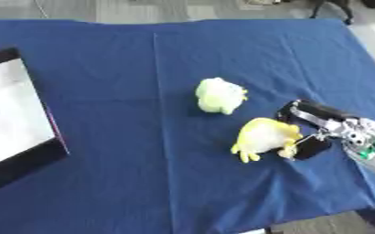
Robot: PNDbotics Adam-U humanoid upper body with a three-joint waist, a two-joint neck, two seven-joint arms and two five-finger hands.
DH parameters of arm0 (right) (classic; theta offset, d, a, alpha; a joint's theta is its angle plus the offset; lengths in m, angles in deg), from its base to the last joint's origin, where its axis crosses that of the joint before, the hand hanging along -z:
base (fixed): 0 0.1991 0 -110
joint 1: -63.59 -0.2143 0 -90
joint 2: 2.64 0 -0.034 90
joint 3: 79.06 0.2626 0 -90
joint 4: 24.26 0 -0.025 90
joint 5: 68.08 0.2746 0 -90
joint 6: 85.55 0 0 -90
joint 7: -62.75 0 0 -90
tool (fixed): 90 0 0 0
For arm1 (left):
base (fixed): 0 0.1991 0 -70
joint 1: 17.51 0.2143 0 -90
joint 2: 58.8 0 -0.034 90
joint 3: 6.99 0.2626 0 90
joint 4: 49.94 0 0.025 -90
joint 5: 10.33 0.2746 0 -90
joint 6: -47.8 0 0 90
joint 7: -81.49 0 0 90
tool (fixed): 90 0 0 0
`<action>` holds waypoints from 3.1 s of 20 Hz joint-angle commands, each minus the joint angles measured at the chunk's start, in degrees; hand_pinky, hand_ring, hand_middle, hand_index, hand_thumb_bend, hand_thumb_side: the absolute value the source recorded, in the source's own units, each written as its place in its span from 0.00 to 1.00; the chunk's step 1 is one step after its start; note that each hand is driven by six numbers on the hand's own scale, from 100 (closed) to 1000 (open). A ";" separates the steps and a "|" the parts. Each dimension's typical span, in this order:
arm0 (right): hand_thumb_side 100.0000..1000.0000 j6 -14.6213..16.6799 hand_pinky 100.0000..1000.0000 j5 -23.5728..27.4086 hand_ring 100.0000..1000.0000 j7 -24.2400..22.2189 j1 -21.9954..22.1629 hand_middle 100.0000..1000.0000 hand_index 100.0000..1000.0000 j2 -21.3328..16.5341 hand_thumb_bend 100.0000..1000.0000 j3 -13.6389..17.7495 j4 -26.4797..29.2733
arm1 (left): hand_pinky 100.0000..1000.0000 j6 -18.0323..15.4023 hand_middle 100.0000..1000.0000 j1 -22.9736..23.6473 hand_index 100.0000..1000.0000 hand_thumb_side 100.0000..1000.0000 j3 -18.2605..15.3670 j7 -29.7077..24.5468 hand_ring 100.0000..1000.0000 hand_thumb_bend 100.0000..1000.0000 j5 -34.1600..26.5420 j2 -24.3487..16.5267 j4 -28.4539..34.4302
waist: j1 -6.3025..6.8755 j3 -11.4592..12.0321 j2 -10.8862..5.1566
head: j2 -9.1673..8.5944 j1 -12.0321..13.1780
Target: Pick up the objects with one hand, pass them to the other hand, and then place them into the box on the other side of the table.
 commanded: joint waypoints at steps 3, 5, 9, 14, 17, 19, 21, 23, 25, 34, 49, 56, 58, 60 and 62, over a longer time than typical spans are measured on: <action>0.05 0.97 0.70 3.20 0.59 -0.01 -0.53 0.44 0.57 -1.82 0.27 1.94 0.21 | 1.00 -0.23 0.65 -0.72 0.63 0.53 -0.10 -0.17 0.80 0.00 0.13 -1.36 0.60 | 0.57 -0.21 -0.93 | -0.10 0.13; 0.03 1.42 0.70 4.95 0.58 -0.02 -0.81 0.44 0.56 -1.87 0.24 2.45 0.21 | 1.00 -0.28 0.65 -0.72 0.63 0.52 -0.06 -0.23 0.80 0.00 0.12 -1.37 0.62 | 0.60 -0.27 -0.96 | -0.10 0.17; 0.00 2.82 0.68 10.41 0.56 0.31 -1.88 0.43 0.55 -1.75 0.16 3.55 0.21 | 1.00 -0.34 0.65 -0.74 0.63 0.52 -0.06 -0.18 0.80 0.00 -0.01 -1.41 0.72 | 0.74 -0.31 -0.95 | -0.10 0.36; 0.00 4.43 0.66 17.34 0.55 0.86 -3.16 0.41 0.53 -1.83 0.09 4.33 0.21 | 1.00 -0.39 0.65 -0.68 0.63 0.52 -0.10 -0.12 0.80 0.00 -0.15 -1.44 0.75 | 0.92 -0.29 -0.95 | -0.10 0.61; 0.00 4.47 0.65 19.54 0.54 1.27 -3.51 0.40 0.51 -1.89 0.07 4.49 0.21 | 1.00 -0.44 0.65 -0.63 0.63 0.52 -0.10 -0.17 0.80 0.00 -0.12 -1.43 0.71 | 0.99 -0.28 -0.92 | -0.10 0.65; 0.00 4.40 0.64 21.25 0.53 1.58 -3.79 0.40 0.51 -1.76 0.04 4.54 0.21 | 1.00 -0.46 0.65 -0.64 0.63 0.52 -0.08 -0.21 0.80 0.00 -0.09 -1.39 0.70 | 1.02 -0.28 -0.89 | -0.10 0.68; 0.00 4.47 0.63 23.91 0.52 1.91 -4.13 0.39 0.50 -1.64 0.01 4.64 0.21 | 1.00 -0.48 0.65 -0.65 0.63 0.52 -0.05 -0.23 0.80 0.00 -0.05 -1.37 0.70 | 1.06 -0.29 -0.86 | -0.10 0.77; 0.00 4.43 0.62 27.38 0.51 2.48 -4.60 0.39 0.50 -1.52 0.00 4.82 0.21 | 1.00 -0.49 0.66 -0.63 0.63 0.52 -0.06 -0.22 0.80 0.00 -0.05 -1.36 0.70 | 1.10 -0.29 -0.85 | -0.10 0.86; 0.00 4.52 0.61 31.27 0.50 3.11 -5.21 0.40 0.51 -1.25 0.00 4.80 0.21 | 1.00 -0.51 0.66 -0.63 0.63 0.52 -0.08 -0.17 0.80 0.00 -0.03 -1.35 0.77 | 1.16 -0.27 -0.86 | -0.10 0.86; 0.00 4.72 0.59 43.74 0.48 7.50 -12.51 0.40 0.52 -0.33 0.00 2.68 0.21 | 1.00 -1.20 0.66 -1.67 0.64 0.47 -1.34 1.86 0.80 0.00 -2.70 -1.22 2.88 | 2.01 0.46 -0.97 | -0.10 0.86; 0.00 6.18 0.59 35.96 0.47 19.66 -22.96 0.41 0.53 1.53 0.00 -5.36 0.21 | 1.00 -2.42 0.67 -8.92 0.64 0.43 -0.82 4.33 0.80 0.00 -9.90 -1.80 8.25 | 2.98 2.82 -1.36 | -0.10 -0.25; 0.00 5.41 0.59 34.39 0.47 22.23 -25.49 0.41 0.53 2.11 0.00 -7.96 0.21 | 1.00 -3.52 0.67 -14.63 0.65 0.42 2.52 2.68 0.80 0.00 -11.39 -0.36 11.55 | 3.38 4.05 -1.31 | -0.10 -1.05; 0.00 5.59 0.59 34.12 0.47 22.82 -26.15 0.41 0.53 2.10 0.00 -8.48 0.21 | 1.00 -3.72 0.68 -16.12 0.66 0.40 3.88 1.51 0.80 0.00 -11.10 0.35 12.33 | 3.52 4.36 -1.24 | -0.10 -1.33; 0.00 5.87 0.59 33.42 0.48 23.17 -26.72 0.41 0.53 2.07 0.00 -9.08 0.21 | 1.00 -3.87 0.68 -17.56 0.67 0.37 5.57 0.04 0.80 0.00 -10.15 1.07 12.92 | 3.66 4.62 -1.17 | -0.10 -1.58; 0.00 5.95 0.60 32.46 0.48 23.14 -27.13 0.41 0.53 2.10 0.00 -9.71 0.21 | 1.00 -3.89 0.70 -18.77 0.70 0.35 7.28 -1.56 0.81 0.00 -8.87 1.72 13.19 | 3.79 4.84 -1.12 | -0.10 -1.82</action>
